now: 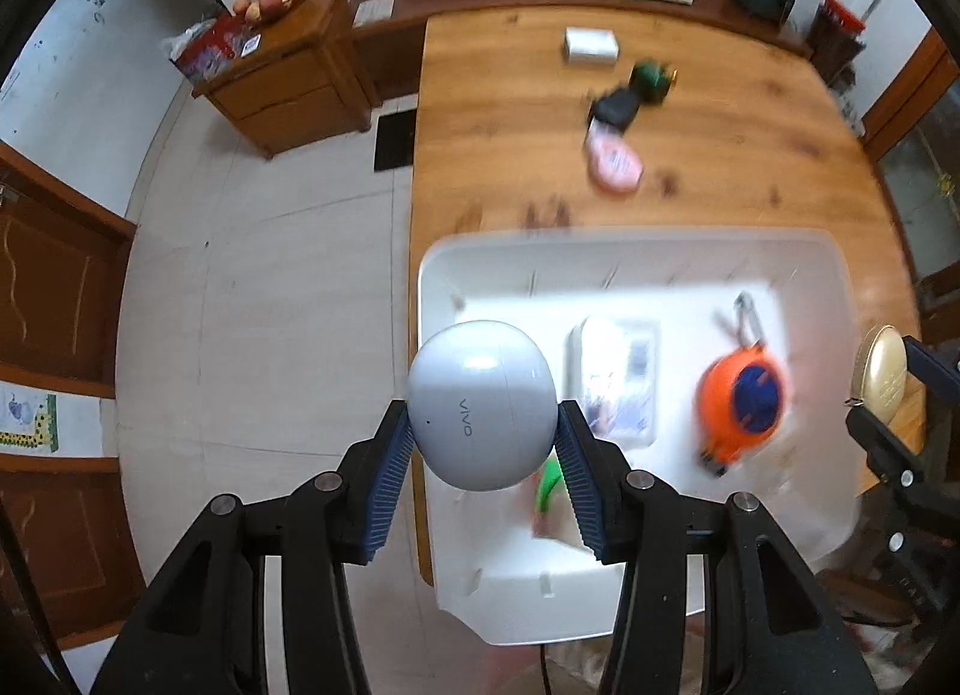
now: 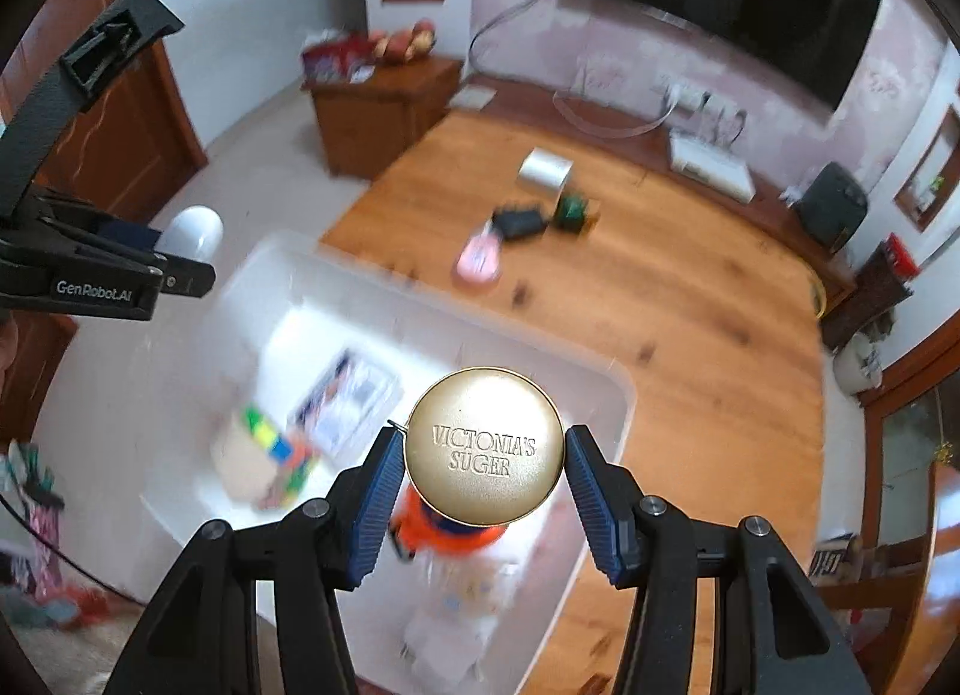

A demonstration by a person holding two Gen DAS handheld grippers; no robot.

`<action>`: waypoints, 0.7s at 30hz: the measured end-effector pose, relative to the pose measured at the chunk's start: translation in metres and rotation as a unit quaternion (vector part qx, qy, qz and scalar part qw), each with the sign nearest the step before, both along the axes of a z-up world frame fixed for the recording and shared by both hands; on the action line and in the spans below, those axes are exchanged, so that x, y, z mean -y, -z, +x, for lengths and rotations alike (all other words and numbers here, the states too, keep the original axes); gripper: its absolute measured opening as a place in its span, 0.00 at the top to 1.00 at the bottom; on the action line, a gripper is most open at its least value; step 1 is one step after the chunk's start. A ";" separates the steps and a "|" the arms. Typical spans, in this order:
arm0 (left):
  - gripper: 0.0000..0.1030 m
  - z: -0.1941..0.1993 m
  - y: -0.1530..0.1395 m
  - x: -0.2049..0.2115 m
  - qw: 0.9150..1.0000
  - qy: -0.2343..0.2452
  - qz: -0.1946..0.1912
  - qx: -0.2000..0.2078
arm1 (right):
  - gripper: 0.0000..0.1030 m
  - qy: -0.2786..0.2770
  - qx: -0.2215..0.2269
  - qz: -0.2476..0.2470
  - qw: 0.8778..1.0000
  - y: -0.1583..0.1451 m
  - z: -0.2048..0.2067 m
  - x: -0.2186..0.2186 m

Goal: Organize rigid objects
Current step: 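Carry the earbud case and the gold compact over the tray with both tools, then release the earbud case beside the clear box while the right tool lowers the compact near the reel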

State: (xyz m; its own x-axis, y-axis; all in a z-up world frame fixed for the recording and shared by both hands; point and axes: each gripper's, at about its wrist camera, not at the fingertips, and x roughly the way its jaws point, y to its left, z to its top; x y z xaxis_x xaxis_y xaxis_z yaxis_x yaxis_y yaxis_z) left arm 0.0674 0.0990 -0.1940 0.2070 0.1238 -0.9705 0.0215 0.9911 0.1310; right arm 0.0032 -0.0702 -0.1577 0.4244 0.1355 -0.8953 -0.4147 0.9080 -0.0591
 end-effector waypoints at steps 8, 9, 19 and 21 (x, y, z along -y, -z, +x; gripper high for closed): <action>0.52 -0.020 0.056 -0.019 0.999 -0.024 0.014 -0.017 | 0.46 -0.013 -0.071 -0.047 0.996 0.077 -0.024 -0.007; 0.53 -0.021 0.059 -0.018 1.000 -0.021 0.015 -0.016 | 0.46 -0.015 -0.074 -0.050 0.996 0.080 -0.025 -0.008; 0.54 -0.023 0.083 -0.001 0.997 0.026 0.074 -0.005 | 0.46 -0.043 -0.101 -0.084 0.990 0.110 -0.035 -0.026; 0.54 -0.022 0.083 -0.002 0.997 0.025 0.068 -0.002 | 0.46 -0.052 -0.104 -0.090 0.989 0.113 -0.038 -0.030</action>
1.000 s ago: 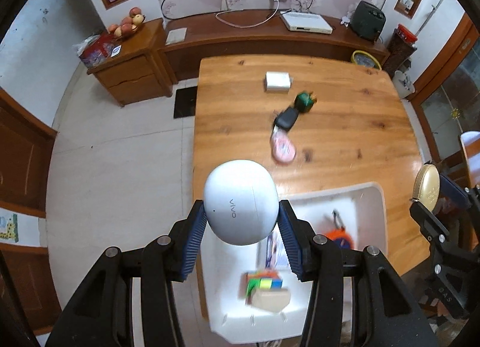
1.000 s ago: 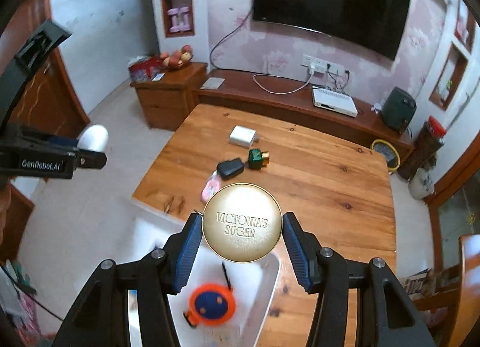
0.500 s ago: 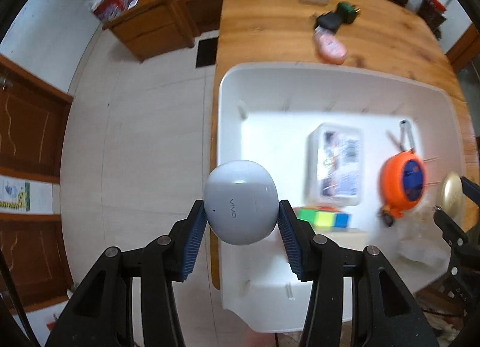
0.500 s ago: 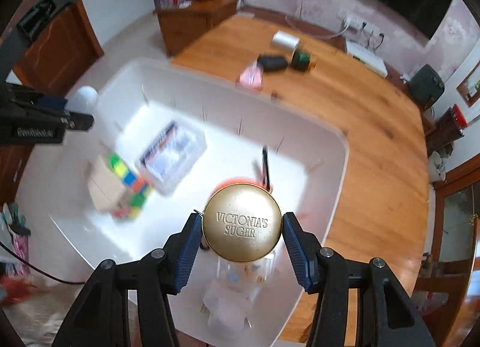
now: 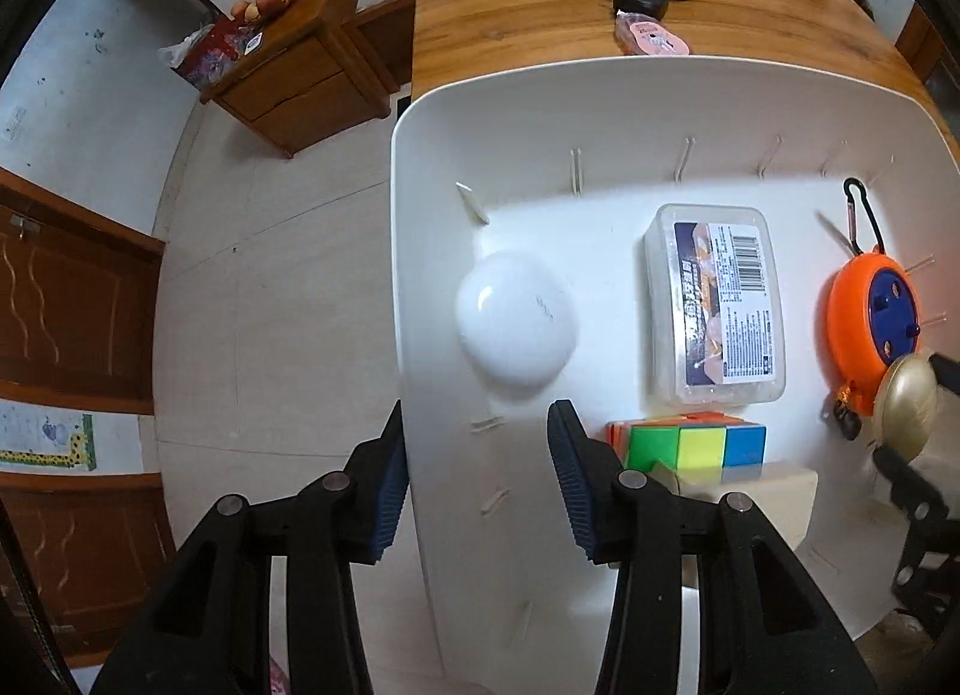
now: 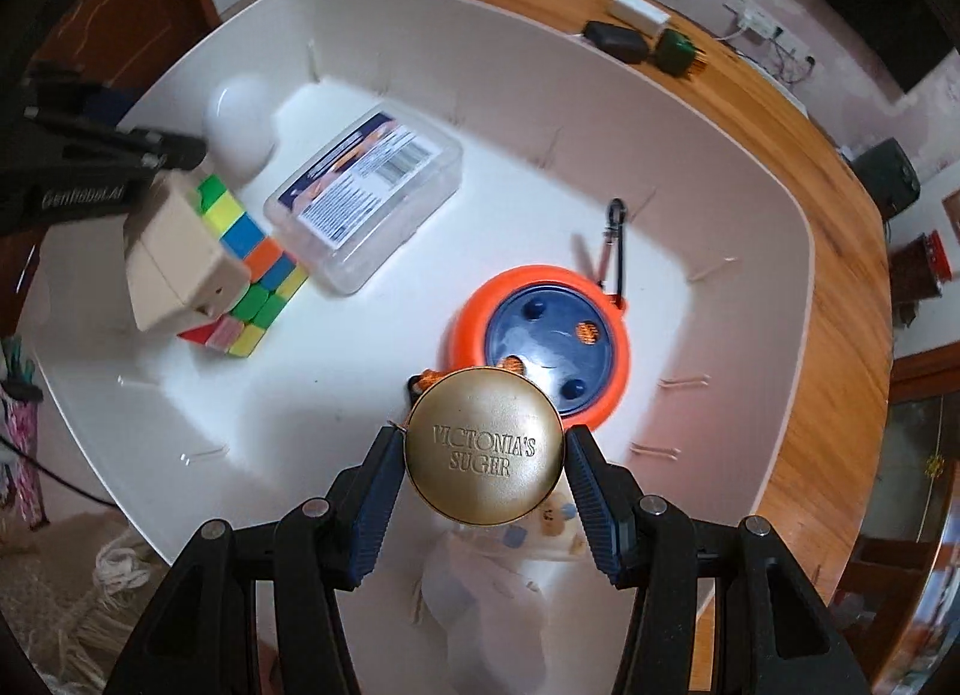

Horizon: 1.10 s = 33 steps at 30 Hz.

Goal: Organize rigid objects
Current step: 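Release the earbud case beside the clear box while the right tool lowers the compact near the reel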

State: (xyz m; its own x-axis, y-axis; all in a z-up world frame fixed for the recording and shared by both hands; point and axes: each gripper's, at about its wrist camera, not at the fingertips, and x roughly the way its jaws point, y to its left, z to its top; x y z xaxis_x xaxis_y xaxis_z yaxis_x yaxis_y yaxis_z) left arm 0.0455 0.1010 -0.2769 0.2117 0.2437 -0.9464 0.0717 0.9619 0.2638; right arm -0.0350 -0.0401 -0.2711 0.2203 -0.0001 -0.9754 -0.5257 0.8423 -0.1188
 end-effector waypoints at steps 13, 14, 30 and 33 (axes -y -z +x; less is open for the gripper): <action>0.52 -0.001 0.005 0.008 0.999 0.007 0.035 0.022 | 0.39 -0.035 -0.008 -0.008 0.999 0.002 -0.017 -0.015; 0.51 -0.001 0.005 0.010 0.999 0.010 0.041 0.024 | 0.39 -0.035 -0.008 -0.007 0.999 0.002 -0.016 -0.016; 0.32 -0.021 -0.003 0.049 0.988 0.069 0.123 0.061 | 0.39 -0.017 -0.008 0.015 1.000 -0.003 -0.006 -0.010; 0.31 -0.026 -0.003 0.061 0.985 0.089 0.129 0.065 | 0.39 -0.015 -0.007 0.018 1.000 -0.003 -0.005 -0.009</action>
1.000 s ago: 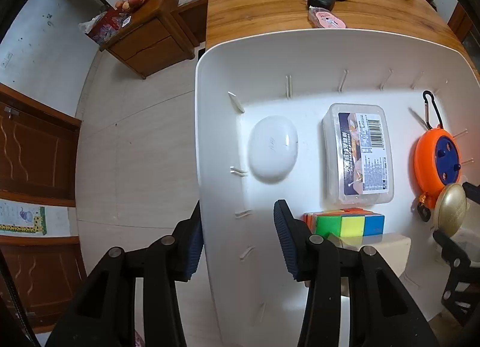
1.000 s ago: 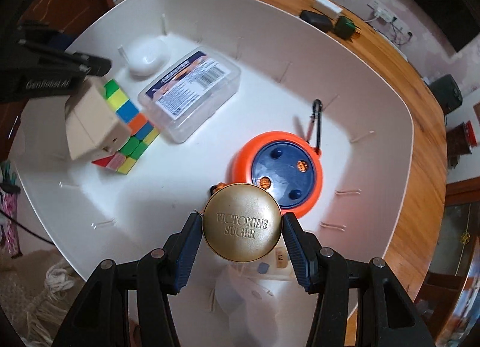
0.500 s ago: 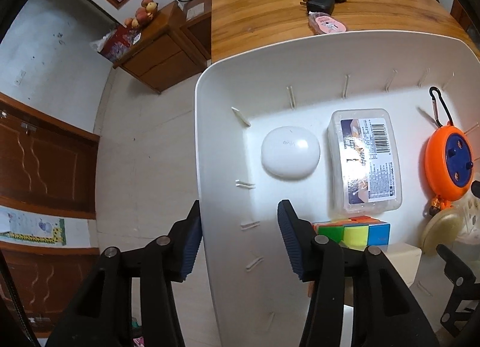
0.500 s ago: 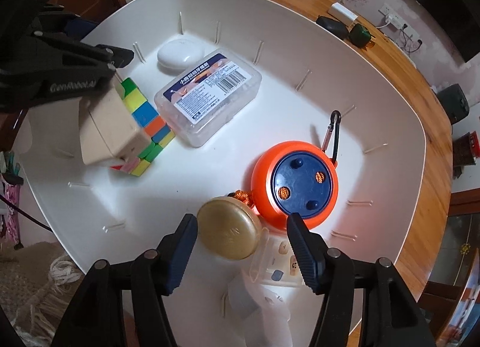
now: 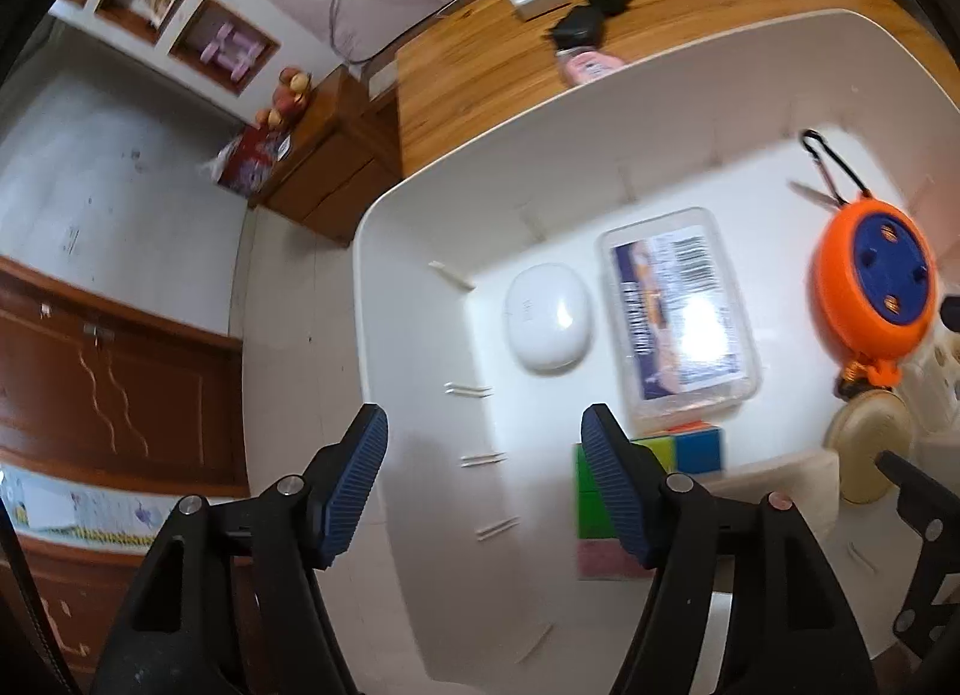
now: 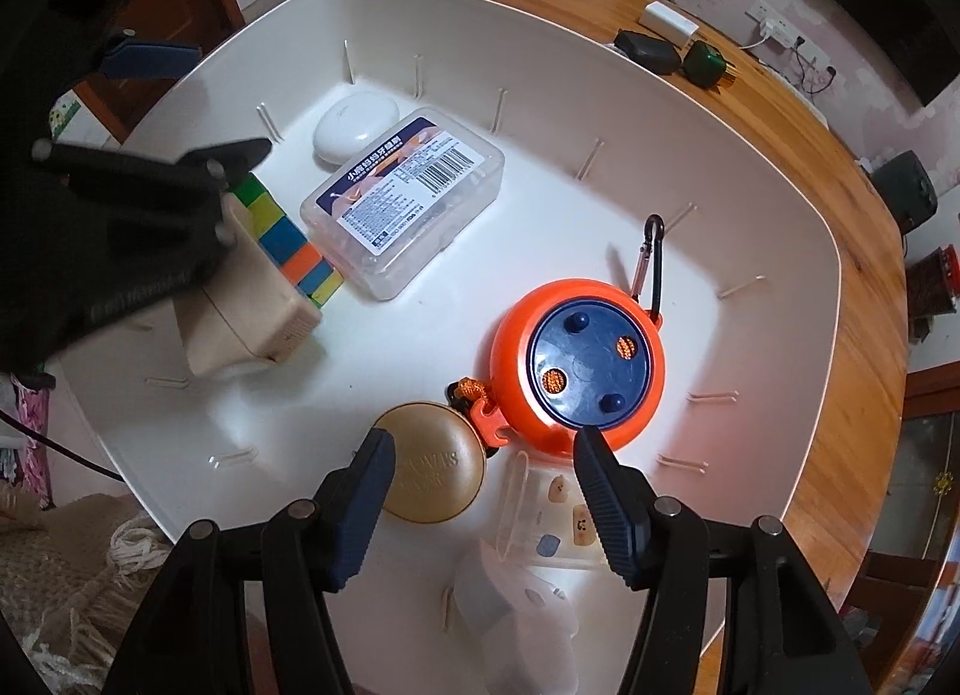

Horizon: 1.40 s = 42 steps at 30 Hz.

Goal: Organize rigid objects
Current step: 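Release the earbud case beside the clear box while the right tool lowers the compact near the reel, then move both tools back toward the remaining items on the table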

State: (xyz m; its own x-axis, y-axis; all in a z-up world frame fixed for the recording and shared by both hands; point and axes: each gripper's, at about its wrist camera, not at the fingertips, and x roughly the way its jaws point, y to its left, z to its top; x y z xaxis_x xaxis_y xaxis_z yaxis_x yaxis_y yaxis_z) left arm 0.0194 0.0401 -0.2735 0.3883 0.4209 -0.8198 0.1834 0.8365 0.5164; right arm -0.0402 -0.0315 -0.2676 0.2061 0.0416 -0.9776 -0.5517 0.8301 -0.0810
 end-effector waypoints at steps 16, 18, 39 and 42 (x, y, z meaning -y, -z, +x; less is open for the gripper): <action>0.31 0.000 -0.023 0.017 0.999 0.003 -0.039 -0.002 | 0.39 0.034 0.023 0.031 0.999 -0.027 0.007 0.030; 0.31 0.001 -0.028 0.018 0.999 0.002 -0.045 -0.002 | 0.39 0.039 0.026 0.035 0.998 -0.030 0.009 0.032; 0.31 0.040 -0.130 0.005 0.984 -0.027 -0.167 0.053 | 0.39 0.083 0.096 0.095 0.987 -0.106 0.030 0.053; 0.31 0.050 -0.143 -0.001 0.982 -0.028 -0.178 0.063 | 0.39 0.087 0.104 0.099 0.986 -0.113 0.036 0.053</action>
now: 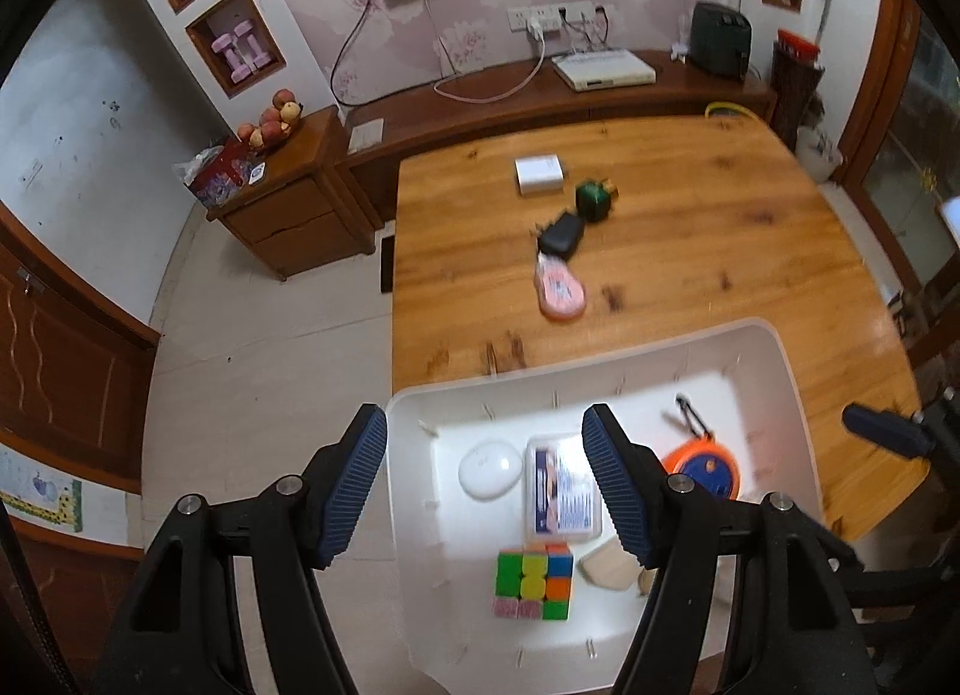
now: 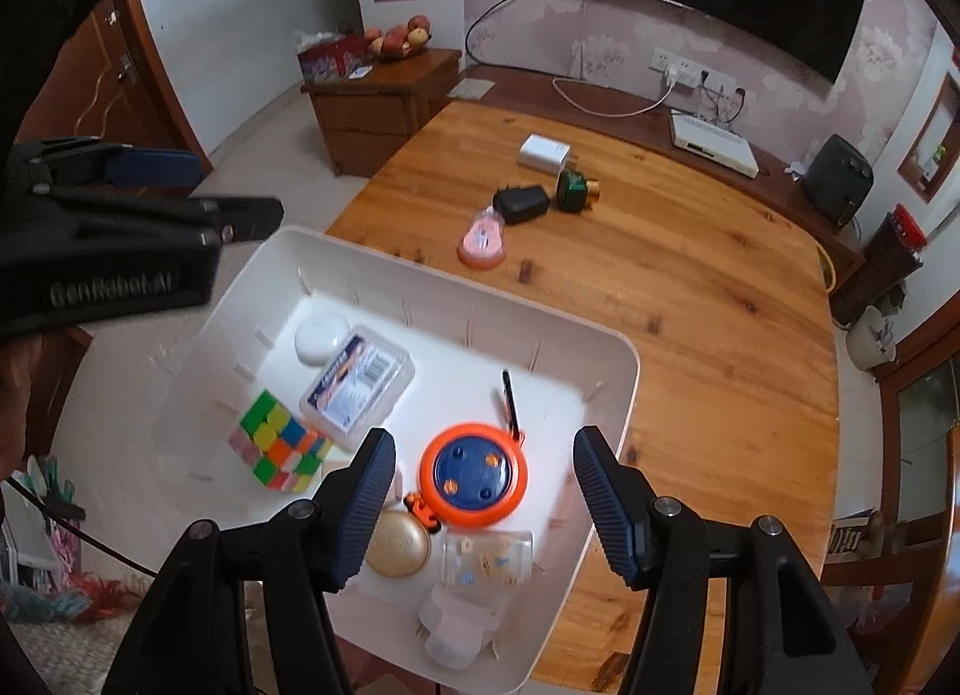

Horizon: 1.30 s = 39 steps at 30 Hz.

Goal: Organize rigid objects
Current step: 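Move both tools back toward the remaining items on the table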

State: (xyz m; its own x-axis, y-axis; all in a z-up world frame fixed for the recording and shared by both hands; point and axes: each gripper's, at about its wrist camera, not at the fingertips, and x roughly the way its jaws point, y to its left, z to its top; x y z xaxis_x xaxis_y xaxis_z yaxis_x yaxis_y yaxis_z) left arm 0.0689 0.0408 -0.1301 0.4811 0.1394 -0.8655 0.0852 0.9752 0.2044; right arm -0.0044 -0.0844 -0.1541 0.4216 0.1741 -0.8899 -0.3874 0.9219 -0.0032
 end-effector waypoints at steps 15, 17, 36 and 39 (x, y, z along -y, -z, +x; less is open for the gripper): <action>0.31 0.056 -0.035 -0.012 0.999 0.021 -0.027 0.027 | 0.39 0.015 0.024 0.003 1.000 -0.026 0.040 -0.014; 0.31 0.065 -0.038 -0.014 0.999 0.023 -0.030 0.027 | 0.39 0.016 0.025 0.003 1.000 -0.027 0.046 -0.016; 0.31 0.184 0.006 -0.034 0.994 0.032 -0.086 -0.054 | 0.39 0.057 -0.018 0.028 0.998 0.002 0.123 -0.032; 0.31 0.203 0.023 -0.033 0.992 0.031 -0.092 -0.079 | 0.39 0.071 -0.035 0.032 0.996 0.015 0.138 -0.030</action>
